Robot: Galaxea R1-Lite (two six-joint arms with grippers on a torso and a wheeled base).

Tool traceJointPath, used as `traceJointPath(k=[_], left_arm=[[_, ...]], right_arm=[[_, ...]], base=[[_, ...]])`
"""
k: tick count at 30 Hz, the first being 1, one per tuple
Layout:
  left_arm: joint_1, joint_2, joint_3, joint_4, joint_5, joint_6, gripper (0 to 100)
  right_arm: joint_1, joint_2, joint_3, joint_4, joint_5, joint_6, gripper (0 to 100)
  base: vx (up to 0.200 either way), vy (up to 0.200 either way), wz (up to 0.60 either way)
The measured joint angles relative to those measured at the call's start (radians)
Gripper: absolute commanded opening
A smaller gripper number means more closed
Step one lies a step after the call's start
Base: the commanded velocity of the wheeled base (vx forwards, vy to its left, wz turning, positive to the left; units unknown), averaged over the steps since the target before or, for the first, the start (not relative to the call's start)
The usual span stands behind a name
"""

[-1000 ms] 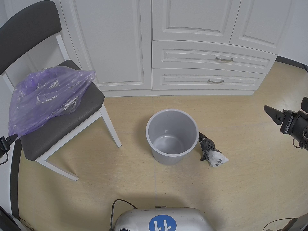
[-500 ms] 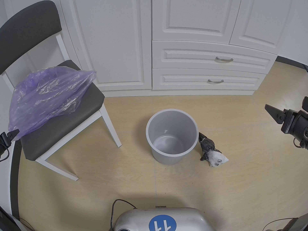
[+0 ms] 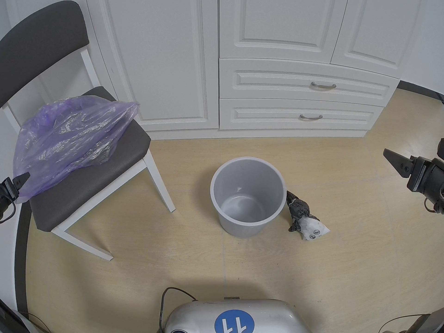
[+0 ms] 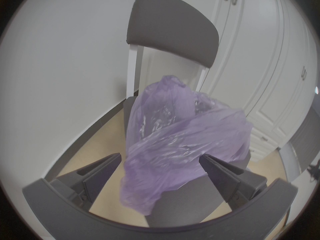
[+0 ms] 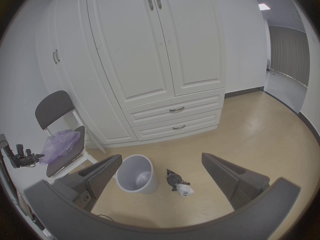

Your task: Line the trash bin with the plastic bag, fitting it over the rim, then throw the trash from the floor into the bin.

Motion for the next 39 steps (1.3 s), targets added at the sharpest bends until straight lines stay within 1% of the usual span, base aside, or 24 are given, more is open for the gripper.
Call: traceJointPath(k=[3, 6, 9, 17, 19, 20, 22, 26, 29, 34, 36, 39], left_arm=[[-0.019, -0.023, -0.006, -0.02, 0.012, -0.089, 100], [-0.033, -0.052, -0.015, -0.033, 0.049, -0.126, 100], [-0.035, -0.076, -0.021, -0.036, 0.076, -0.133, 100], [-0.022, -0.117, -0.039, -0.036, 0.07, -0.107, 100], [-0.011, -0.123, -0.045, -0.036, 0.067, -0.087, 100], [-0.004, -0.126, -0.046, -0.036, 0.062, -0.077, 100], [0.016, -0.138, -0.047, -0.031, 0.025, -0.058, 100], [0.058, -0.167, -0.032, -0.026, -0.099, -0.034, 100], [0.082, -0.186, -0.014, -0.023, -0.145, 0.016, 100], [0.109, -0.2, 0.022, 0.009, -0.148, 0.2, 100], [0.115, -0.203, 0.032, 0.051, -0.148, 0.26, 100], [0.119, -0.21, 0.04, 0.169, -0.148, 0.355, 100]], right_arm=[[0.0, -0.001, 0.0, 0.0, 0.0, 0.0, 100], [0.001, 0.0, 0.0, 0.0, 0.0, 0.0, 100], [0.001, 0.002, 0.003, 0.0, 0.0, 0.0, 100], [0.013, 0.019, 0.011, 0.0, 0.0, 0.001, 100], [0.019, 0.023, 0.015, 0.0, 0.0, 0.001, 100], [0.021, 0.024, 0.017, 0.0, 0.0, 0.001, 100], [0.029, 0.027, 0.021, 0.0, -0.002, 0.0, 100], [0.049, 0.037, 0.027, 0.0, -0.013, -0.002, 100], [0.063, 0.045, 0.03, -0.001, -0.022, -0.003, 100], [0.076, 0.056, 0.034, 0.0, -0.027, -0.005, 100], [0.077, 0.06, 0.034, -0.001, -0.027, -0.005, 100], [0.08, 0.068, 0.036, 0.0, -0.027, -0.006, 100]], base=[[0.0, 0.0, 0.0], [0.0, 0.0, 0.0], [0.0, 0.0, 0.0], [0.0, 0.0, 0.0], [0.0, 0.0, 0.0], [0.0, 0.0, 0.0], [0.0, 0.0, 0.0], [0.0, 0.0, 0.0], [0.0, 0.0, 0.0], [0.0, 0.0, 0.0], [0.0, 0.0, 0.0], [0.0, 0.0, 0.0]])
